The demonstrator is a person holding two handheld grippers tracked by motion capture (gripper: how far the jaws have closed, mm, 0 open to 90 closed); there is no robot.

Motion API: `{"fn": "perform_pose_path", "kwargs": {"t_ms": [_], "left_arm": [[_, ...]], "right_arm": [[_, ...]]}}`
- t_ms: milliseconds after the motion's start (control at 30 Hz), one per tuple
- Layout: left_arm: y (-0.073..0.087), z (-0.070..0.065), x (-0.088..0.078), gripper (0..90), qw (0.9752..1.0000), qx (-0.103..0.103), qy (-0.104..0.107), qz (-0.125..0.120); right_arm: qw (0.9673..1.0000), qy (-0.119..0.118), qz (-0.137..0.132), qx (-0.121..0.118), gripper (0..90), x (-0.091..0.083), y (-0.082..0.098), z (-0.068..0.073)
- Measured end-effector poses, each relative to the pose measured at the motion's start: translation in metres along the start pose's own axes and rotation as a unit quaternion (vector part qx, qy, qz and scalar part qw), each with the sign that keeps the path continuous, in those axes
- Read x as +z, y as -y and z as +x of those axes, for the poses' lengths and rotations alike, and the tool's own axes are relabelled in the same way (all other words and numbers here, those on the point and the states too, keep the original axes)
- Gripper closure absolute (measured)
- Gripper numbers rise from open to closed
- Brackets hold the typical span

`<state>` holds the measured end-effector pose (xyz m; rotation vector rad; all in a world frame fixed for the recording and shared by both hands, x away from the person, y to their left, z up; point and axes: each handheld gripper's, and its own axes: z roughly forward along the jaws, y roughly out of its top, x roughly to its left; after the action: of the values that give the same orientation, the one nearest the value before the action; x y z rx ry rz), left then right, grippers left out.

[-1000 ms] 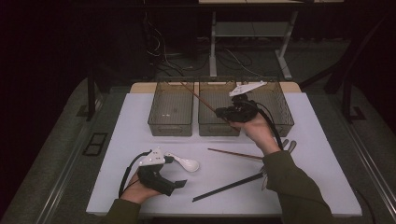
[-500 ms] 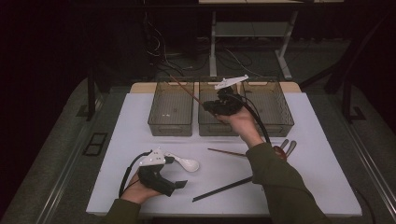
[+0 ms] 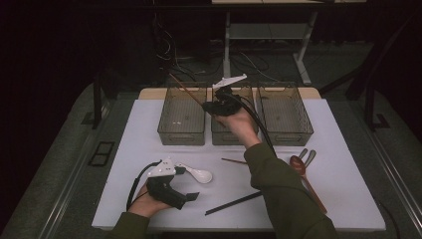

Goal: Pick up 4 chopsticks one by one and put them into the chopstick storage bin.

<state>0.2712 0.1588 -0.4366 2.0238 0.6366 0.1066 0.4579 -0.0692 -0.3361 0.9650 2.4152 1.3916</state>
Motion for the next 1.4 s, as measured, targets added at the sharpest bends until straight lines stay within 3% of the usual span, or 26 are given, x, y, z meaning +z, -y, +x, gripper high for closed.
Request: {"fn": "perform_pose_path", "kwargs": {"t_ms": [567,900,1400], "left_arm": [[-0.001,0.001,-0.004,0.0,1.0,0.003,0.006,-0.007],[-0.001,0.001,-0.004,0.0,0.9999,0.001,0.007,-0.008],[0.0,0.0,-0.003,0.0,0.9999,-0.001,0.011,-0.003]], "right_arm": [[0.9999,-0.01,0.006,0.003,83.8,0.063,-0.01,0.02],[0.9997,-0.015,0.01,0.013,83.8,0.078,-0.005,0.021],[0.9978,0.006,0.064,0.015,82.9,0.094,0.005,0.021]]}}
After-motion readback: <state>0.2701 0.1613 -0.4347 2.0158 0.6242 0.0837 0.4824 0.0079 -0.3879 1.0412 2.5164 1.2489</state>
